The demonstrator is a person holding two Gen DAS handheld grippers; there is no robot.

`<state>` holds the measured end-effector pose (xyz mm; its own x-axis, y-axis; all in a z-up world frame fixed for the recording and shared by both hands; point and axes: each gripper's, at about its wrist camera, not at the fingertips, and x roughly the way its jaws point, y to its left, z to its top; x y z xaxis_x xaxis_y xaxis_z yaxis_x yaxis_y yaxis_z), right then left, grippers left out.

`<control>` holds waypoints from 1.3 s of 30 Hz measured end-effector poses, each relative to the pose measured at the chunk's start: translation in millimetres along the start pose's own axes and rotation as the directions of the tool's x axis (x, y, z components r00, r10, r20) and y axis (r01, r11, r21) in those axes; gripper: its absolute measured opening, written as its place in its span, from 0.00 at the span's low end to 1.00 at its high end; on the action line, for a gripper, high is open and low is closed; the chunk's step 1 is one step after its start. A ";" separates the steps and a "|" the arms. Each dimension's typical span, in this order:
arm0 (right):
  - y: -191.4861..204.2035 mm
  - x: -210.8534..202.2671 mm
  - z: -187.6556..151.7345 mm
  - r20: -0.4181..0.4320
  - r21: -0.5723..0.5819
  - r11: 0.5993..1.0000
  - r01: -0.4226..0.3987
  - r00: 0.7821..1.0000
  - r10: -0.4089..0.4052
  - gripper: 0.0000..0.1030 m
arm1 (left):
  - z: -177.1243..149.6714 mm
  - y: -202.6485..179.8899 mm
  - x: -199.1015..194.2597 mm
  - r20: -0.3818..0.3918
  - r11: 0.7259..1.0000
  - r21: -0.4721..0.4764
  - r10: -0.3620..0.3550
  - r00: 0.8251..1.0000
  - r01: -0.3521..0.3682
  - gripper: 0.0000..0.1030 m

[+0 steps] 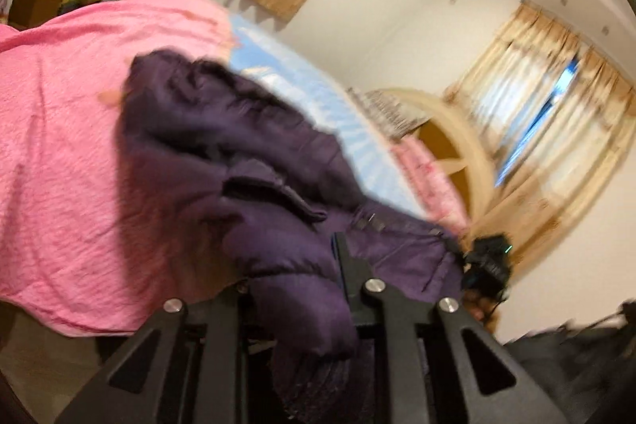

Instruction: Fold large clothes

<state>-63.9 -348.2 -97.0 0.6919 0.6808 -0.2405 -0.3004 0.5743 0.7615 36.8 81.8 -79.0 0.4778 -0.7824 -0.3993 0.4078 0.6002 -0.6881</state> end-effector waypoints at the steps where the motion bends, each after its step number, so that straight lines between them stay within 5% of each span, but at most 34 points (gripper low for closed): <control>1: 3.8 -1.3 6.6 0.020 0.007 1.000 -0.014 1.000 0.014 0.22 | 10.3 -4.3 -1.5 0.016 1.000 -0.016 -0.026 1.000 0.026 0.20; 5: 9.8 11.5 53.7 0.091 0.059 0.995 -0.086 0.993 0.080 0.21 | 59.8 -9.1 2.8 0.073 0.994 -0.071 -0.080 0.994 0.085 0.20; 9: 5.8 43.5 109.0 0.116 0.074 0.995 -0.068 0.991 0.060 0.21 | 108.0 3.6 22.8 0.102 0.985 -0.147 -0.071 0.992 0.086 0.20; 18: -85.1 168.6 209.3 0.070 0.226 0.966 0.125 0.987 -0.144 0.21 | 193.9 82.7 136.1 -0.012 0.934 -0.353 0.042 0.999 -0.044 0.20; 21: -128.8 212.5 222.4 0.020 0.264 0.941 0.212 0.974 -0.225 0.21 | 203.6 116.5 177.2 -0.071 0.911 -0.397 0.089 0.994 -0.110 0.21; 23: -151.7 235.5 224.1 -0.021 0.246 0.924 0.293 0.954 -0.298 0.21 | 196.2 145.5 201.3 -0.105 0.870 -0.473 0.097 0.990 -0.136 0.21; 25: -176.2 253.0 220.9 -0.060 0.273 0.913 0.303 0.953 -0.298 0.21 | 189.4 163.4 218.0 -0.126 0.871 -0.462 0.118 0.985 -0.164 0.22; 27: -193.1 263.6 216.7 -0.069 0.268 0.910 0.316 0.949 -0.309 0.21 | 182.1 175.0 223.6 -0.105 0.859 -0.498 0.074 0.992 -0.117 0.25; 32: -197.0 267.6 221.2 -0.084 0.245 0.925 0.292 0.956 -0.280 0.26 | 187.6 162.1 213.4 -0.119 0.856 -0.499 0.085 0.989 -0.133 0.28; 35: -190.1 261.6 225.0 -0.073 0.248 0.926 0.284 0.959 -0.275 0.36 | 191.9 133.9 200.8 -0.075 0.880 -0.457 0.107 0.991 -0.129 0.48; 36: -184.7 259.5 225.6 -0.056 0.239 0.930 0.279 0.960 -0.273 0.39 | 189.1 118.6 189.9 -0.039 0.896 -0.427 0.116 0.993 -0.121 0.64; 37: -176.4 254.6 228.1 -0.035 0.216 0.940 0.264 0.964 -0.263 0.50 | 191.3 108.4 182.4 -0.009 0.908 -0.402 0.129 0.992 -0.122 0.81; 39: -159.1 247.4 230.3 0.004 0.178 0.952 0.251 0.967 -0.255 0.77 | 196.6 89.4 171.9 0.065 0.924 -0.358 0.168 0.984 -0.134 0.94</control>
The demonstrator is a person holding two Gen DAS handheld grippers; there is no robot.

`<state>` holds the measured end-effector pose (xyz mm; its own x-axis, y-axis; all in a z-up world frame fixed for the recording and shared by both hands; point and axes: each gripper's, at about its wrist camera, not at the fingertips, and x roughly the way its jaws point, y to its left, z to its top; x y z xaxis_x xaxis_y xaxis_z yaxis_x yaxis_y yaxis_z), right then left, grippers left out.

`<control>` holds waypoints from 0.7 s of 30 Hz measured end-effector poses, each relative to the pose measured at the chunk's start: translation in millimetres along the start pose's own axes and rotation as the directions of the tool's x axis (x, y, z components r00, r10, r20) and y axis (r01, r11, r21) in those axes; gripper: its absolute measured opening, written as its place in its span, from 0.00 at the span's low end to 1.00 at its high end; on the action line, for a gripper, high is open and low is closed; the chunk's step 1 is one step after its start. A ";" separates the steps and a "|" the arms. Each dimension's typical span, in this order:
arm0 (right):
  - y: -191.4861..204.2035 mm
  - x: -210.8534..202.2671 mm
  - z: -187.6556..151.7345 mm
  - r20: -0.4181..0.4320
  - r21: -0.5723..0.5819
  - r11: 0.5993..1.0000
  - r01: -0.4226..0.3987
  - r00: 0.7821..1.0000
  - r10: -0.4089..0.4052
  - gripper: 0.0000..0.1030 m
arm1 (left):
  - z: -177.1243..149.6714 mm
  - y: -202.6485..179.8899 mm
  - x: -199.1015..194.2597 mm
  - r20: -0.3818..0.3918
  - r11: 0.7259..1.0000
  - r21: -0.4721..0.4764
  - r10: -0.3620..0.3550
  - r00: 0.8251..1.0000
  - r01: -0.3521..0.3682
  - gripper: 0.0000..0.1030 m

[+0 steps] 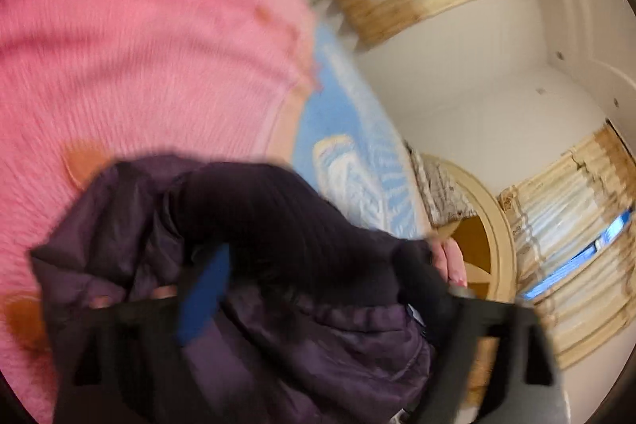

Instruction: Fold large clothes

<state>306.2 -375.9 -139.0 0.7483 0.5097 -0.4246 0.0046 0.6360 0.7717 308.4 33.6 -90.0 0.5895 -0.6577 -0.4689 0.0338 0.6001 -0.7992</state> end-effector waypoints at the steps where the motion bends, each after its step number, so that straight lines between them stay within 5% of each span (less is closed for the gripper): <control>1: 8.8 -8.2 1.3 0.039 -0.028 0.999 0.017 0.999 -0.016 0.83 | 0.7 -7.6 -13.3 0.054 0.999 0.028 -0.017 0.998 0.016 0.97; 5: 56.2 -34.2 2.8 0.131 -0.205 0.972 0.112 0.988 -0.086 0.83 | -4.1 -42.1 -29.7 0.154 0.976 0.206 0.046 0.987 -0.077 0.99; 7: 73.5 -29.8 -4.8 0.089 -0.281 0.951 0.125 0.991 -0.104 0.83 | -15.2 -56.1 -14.8 0.150 0.919 0.349 0.140 0.979 -0.185 0.98; 9: 91.2 -12.3 -18.1 0.028 -0.403 0.900 0.165 0.985 -0.169 0.83 | -28.0 -65.6 0.3 0.158 0.836 0.487 0.199 0.967 -0.252 0.95; 11: 100.4 11.4 -34.2 -0.023 -0.521 0.827 0.212 0.965 -0.262 0.83 | -43.7 -71.4 25.6 0.168 0.699 0.636 0.290 0.942 -0.328 0.83; 13: 93.4 33.2 -46.4 -0.114 -0.560 0.797 0.226 0.932 -0.344 0.74 | -52.4 -63.9 53.2 0.113 0.593 0.734 0.374 0.920 -0.331 0.74; 15: 82.0 51.1 -58.4 -0.156 -0.593 0.771 0.231 0.907 -0.392 0.63 | -54.2 -52.5 71.4 0.086 0.562 0.756 0.424 0.902 -0.336 0.72; 17: 81.0 54.7 -69.3 -0.123 -0.643 0.729 0.235 0.908 -0.401 0.46 | -53.9 -41.7 79.7 0.049 0.577 0.753 0.429 0.902 -0.316 0.65; 21: 91.8 46.6 -75.8 -0.062 -0.673 0.697 0.248 0.920 -0.388 0.19 | -55.7 -43.3 69.1 0.079 0.575 0.750 0.415 0.906 -0.328 0.14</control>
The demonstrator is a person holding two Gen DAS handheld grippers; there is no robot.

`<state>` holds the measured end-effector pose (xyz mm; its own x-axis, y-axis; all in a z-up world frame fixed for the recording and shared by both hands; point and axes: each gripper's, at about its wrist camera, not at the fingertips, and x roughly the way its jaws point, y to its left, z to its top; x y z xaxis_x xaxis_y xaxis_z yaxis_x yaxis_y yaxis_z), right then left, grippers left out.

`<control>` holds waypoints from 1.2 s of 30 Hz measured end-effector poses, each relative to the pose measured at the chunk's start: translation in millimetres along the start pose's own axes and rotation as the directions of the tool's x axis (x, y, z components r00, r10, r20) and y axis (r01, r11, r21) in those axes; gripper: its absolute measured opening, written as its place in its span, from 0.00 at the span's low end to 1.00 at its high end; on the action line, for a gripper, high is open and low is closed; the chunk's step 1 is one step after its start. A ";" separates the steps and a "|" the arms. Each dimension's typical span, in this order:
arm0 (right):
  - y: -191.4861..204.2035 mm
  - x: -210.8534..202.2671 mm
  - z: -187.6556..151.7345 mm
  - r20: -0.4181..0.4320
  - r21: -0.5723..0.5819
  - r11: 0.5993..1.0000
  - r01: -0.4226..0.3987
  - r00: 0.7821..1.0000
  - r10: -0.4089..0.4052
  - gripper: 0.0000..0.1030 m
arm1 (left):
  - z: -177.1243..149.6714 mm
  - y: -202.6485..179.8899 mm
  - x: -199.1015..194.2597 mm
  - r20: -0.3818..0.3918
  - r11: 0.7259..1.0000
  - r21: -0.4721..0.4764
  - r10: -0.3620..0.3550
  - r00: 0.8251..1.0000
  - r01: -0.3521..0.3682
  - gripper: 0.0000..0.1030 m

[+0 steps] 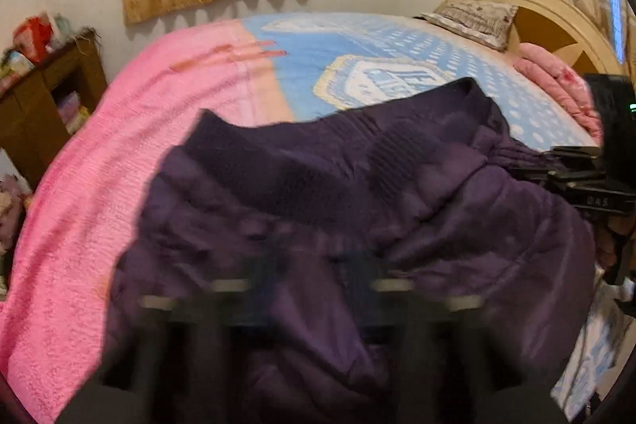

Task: Fold large clothes
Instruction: 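Lift the held hem and fold it over the jacket with both grippers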

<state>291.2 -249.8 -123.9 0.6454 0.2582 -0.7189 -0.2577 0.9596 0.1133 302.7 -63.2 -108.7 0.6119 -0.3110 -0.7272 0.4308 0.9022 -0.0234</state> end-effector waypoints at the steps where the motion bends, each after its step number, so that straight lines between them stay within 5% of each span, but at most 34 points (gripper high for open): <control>1: 3.2 -7.8 2.0 0.032 -0.007 1.000 0.012 0.999 -0.012 0.15 | -0.8 2.9 -7.6 0.016 1.000 -0.024 -0.011 1.000 0.011 0.11; 5: 2.9 -32.6 11.0 0.121 0.018 0.999 0.028 0.992 -0.030 0.11 | 6.8 4.7 -33.6 0.116 0.998 -0.066 -0.004 0.993 0.012 0.05; 10: -1.7 -53.4 23.6 0.221 0.074 0.996 0.051 0.973 -0.066 0.10 | 31.4 24.6 -70.0 0.312 0.980 -0.181 -0.020 0.950 0.080 0.00; 12: -4.2 -44.5 27.6 0.202 0.088 0.995 0.054 0.977 -0.071 0.10 | 42.3 26.5 -58.2 0.273 0.982 -0.165 -0.045 0.961 0.093 0.00; 14: -7.2 -33.8 23.6 0.180 0.097 0.994 0.058 0.981 -0.075 0.10 | 44.7 19.8 -40.4 0.194 0.991 -0.135 0.010 0.981 0.016 0.01; 16: -6.4 -28.4 17.3 0.164 0.082 0.995 0.064 0.984 -0.076 0.10 | 40.8 15.1 -23.5 0.083 0.994 -0.107 0.016 0.996 -0.007 0.20; 18: -7.3 -21.0 9.5 0.148 0.082 0.995 0.059 0.986 -0.071 0.10 | 36.4 12.7 -17.7 0.065 0.995 -0.100 0.036 0.997 -0.030 0.81; 19: -7.9 -19.3 7.0 0.145 0.086 0.995 0.055 0.987 -0.067 0.10 | 34.9 9.4 -16.2 0.079 0.995 -0.080 0.069 0.994 -0.063 0.86; 23: -7.1 -13.2 5.0 0.134 0.080 0.996 0.044 0.990 -0.054 0.10 | 32.5 -7.8 9.8 -0.027 0.994 0.039 0.107 0.994 -0.106 0.80; 24: -5.5 -12.6 5.7 0.132 0.075 0.996 0.045 0.990 -0.055 0.10 | 29.9 -13.9 20.4 -0.058 0.985 0.089 0.150 0.987 -0.145 0.61; 26: -5.5 -13.2 6.3 0.139 0.077 0.996 0.050 0.988 -0.060 0.10 | 26.1 -19.8 30.4 -0.077 0.978 0.126 0.175 0.981 -0.165 0.45; 27: -6.1 -17.1 6.1 0.154 0.086 0.995 0.046 0.986 -0.059 0.10 | 26.4 -20.7 23.5 -0.042 0.974 0.126 0.197 0.979 -0.190 0.20; 31: -8.9 -42.3 4.7 0.246 0.109 0.994 0.029 0.968 -0.055 0.10 | 28.7 -2.7 -23.7 0.098 0.992 -0.023 0.126 0.987 -0.124 0.19; 36: -5.9 -45.5 17.2 0.280 0.121 0.989 0.085 0.953 -0.116 0.10 | 39.5 11.4 -51.0 0.238 0.986 -0.111 0.150 0.960 -0.126 0.19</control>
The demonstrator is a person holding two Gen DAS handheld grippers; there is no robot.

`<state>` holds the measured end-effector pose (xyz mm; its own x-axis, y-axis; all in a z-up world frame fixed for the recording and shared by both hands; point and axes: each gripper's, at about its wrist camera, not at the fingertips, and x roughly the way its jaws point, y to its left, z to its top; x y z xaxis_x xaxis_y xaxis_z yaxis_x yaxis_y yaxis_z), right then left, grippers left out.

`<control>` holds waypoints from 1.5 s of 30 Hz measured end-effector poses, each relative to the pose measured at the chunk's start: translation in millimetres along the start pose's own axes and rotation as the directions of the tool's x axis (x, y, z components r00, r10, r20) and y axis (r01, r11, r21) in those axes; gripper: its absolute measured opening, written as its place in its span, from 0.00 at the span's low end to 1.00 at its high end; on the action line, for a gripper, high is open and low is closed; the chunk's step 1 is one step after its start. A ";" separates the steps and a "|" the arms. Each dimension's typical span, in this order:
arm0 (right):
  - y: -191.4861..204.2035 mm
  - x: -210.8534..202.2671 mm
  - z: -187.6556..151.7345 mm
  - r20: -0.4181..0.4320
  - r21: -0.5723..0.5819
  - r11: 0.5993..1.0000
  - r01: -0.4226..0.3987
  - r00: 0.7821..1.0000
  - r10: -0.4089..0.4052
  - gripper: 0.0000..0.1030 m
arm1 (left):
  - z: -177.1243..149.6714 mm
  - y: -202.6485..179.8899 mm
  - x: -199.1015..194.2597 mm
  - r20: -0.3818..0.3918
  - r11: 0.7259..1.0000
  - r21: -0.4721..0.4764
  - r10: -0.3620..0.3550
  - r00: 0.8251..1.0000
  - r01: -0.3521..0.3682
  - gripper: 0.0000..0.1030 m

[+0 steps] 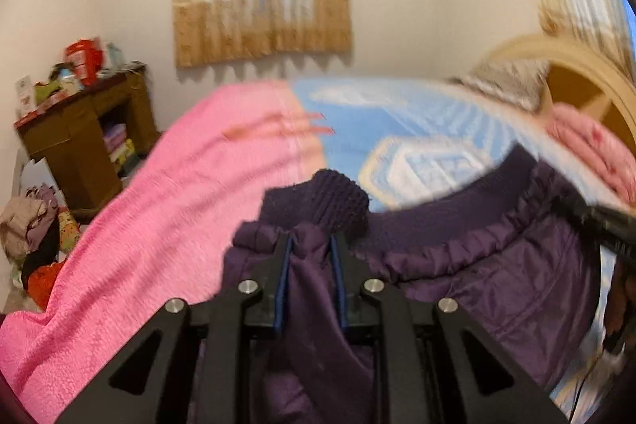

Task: Fold large clothes
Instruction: 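Lift the held hem and fold it over the jacket with both grippers, then lay the hem flat on the folded jacket and open both grippers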

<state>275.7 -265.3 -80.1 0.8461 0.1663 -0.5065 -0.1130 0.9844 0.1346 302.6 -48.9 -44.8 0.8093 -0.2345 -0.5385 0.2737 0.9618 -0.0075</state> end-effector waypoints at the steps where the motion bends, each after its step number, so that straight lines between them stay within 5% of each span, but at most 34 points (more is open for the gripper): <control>1: -1.8 5.9 1.5 -0.014 0.016 1.000 0.011 1.000 -0.011 0.10 | 2.2 4.2 6.5 0.002 1.000 -0.029 0.011 1.000 -0.011 0.19; 7: -10.0 66.2 -13.5 -0.152 0.019 0.998 0.067 0.986 -0.064 0.12 | -18.0 9.8 88.0 -0.154 0.991 0.018 0.137 0.979 -0.136 0.20; 15: -28.9 108.4 -29.5 -0.301 0.056 0.997 0.058 0.953 -0.039 0.23 | -28.2 2.6 113.6 -0.217 0.976 0.084 0.216 0.952 -0.203 0.26; 24: -24.7 109.5 -29.8 -0.304 0.038 0.997 0.074 0.951 -0.059 0.25 | -26.8 2.8 113.2 -0.228 0.975 0.070 0.222 0.948 -0.211 0.36; 30: -36.8 109.7 -26.9 -0.309 0.076 0.995 0.065 0.950 -0.038 0.33 | -13.9 9.2 50.2 -0.075 0.987 -0.058 0.143 0.987 -0.147 0.70; 34: -39.9 104.3 -21.7 -0.293 0.100 0.993 0.066 0.956 -0.034 0.35 | -14.0 -25.3 34.5 -0.045 0.998 0.020 0.063 0.997 -0.062 0.77; 36: -38.8 87.4 -18.7 -0.250 0.104 0.988 0.115 0.964 -0.086 0.42 | -20.5 -47.0 42.0 -0.052 0.990 0.117 0.089 0.995 -0.083 0.84; 38: -27.9 64.2 -13.2 -0.165 0.076 0.976 0.202 0.968 -0.187 0.60 | -31.2 -61.2 64.9 -0.106 0.971 0.204 0.148 0.983 -0.124 0.88; 41: 4.3 45.2 -1.9 -0.067 -0.031 0.974 0.224 0.972 -0.225 0.62 | -35.6 -63.5 87.4 -0.151 0.961 0.216 0.207 0.967 -0.172 0.87; 45: 22.6 65.1 5.8 -0.123 -0.070 0.980 0.187 0.973 -0.195 0.62 | -35.3 -63.9 100.2 -0.200 0.958 0.221 0.227 0.953 -0.182 0.91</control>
<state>331.3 -232.6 -105.1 0.7814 -0.0228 -0.6236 0.0109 0.9997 -0.0229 347.9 -128.8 -128.0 0.7296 0.0230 -0.6835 0.2302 0.9328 0.2771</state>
